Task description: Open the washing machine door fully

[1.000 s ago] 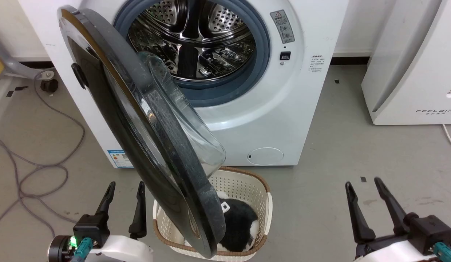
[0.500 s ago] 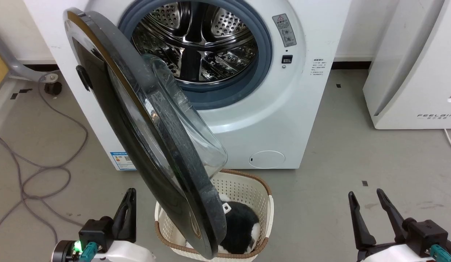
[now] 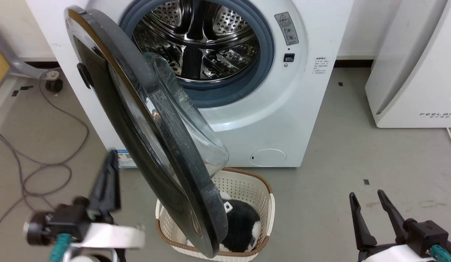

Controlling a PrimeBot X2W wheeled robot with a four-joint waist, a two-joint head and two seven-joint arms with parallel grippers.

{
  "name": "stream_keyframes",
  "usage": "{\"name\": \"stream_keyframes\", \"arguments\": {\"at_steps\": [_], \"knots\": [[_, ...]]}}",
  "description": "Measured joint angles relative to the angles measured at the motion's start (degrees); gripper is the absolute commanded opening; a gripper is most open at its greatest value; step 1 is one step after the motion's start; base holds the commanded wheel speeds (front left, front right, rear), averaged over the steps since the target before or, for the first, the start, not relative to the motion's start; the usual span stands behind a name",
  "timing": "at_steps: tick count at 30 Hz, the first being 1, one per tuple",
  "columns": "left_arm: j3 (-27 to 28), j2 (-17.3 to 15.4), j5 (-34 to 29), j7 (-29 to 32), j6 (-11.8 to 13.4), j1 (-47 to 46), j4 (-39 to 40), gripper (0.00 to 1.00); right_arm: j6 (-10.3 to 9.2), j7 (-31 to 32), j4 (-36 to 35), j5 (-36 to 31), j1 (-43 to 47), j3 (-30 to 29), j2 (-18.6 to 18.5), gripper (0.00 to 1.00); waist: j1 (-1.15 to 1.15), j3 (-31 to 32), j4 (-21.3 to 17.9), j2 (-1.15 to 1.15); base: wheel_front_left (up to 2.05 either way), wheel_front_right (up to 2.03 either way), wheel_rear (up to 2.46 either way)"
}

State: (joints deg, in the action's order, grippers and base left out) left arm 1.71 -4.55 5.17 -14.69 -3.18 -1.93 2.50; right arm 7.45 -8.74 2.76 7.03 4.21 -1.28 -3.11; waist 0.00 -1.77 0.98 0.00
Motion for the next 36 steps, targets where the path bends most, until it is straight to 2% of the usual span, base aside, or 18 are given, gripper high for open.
{"name": "stream_keyframes", "arguments": {"at_steps": [9, 16, 20, 27, 32, 36], "knots": [[1.4, 0.0, -1.1, -0.1, 0.6, -5.3, 15.9, 0.00, 0.00, -0.2, 0.6, 0.0, -0.2, -0.1, 0.0, 1.00, 0.00, -0.8, 0.0, 0.00, 0.00, 0.00, 0.00], [-1.8, 0.4, -0.9, -0.1, 0.0, -10.0, 26.5, 0.00, 0.00, -0.4, 1.0, 0.0, -0.7, -0.1, 0.0, 1.00, 0.00, -1.2, 0.1, 0.00, 0.00, 0.00, 0.00], [-7.3, 0.7, 0.0, -0.1, -1.1, -12.0, 29.1, 0.00, 0.00, -0.4, 1.2, 0.0, -0.8, 0.0, 0.0, 1.00, 0.00, -1.5, 0.0, 0.00, 0.00, 0.00, 0.00], [-21.0, 1.3, 1.2, 0.4, -3.1, -12.4, 27.6, 0.00, 0.00, -0.4, 1.8, 0.1, -1.2, 0.0, 0.0, 1.00, 0.00, -1.8, 0.0, 0.00, 0.00, 0.00, 0.00], [-28.5, 0.6, 2.7, 4.2, -3.5, -11.6, 26.2, 0.00, 0.00, -0.4, 2.3, 0.2, -1.2, -0.1, 0.0, 1.00, 0.00, -1.7, 0.2, 0.00, 0.00, 0.00, 0.00], [-34.1, -0.8, 4.9, 9.6, -3.8, -9.2, 24.7, 0.00, 0.00, -0.4, 2.6, 0.2, -1.2, -0.2, 0.0, 1.00, 0.00, -1.6, 0.6, 0.00, 0.00, 0.00, 0.00]]}}
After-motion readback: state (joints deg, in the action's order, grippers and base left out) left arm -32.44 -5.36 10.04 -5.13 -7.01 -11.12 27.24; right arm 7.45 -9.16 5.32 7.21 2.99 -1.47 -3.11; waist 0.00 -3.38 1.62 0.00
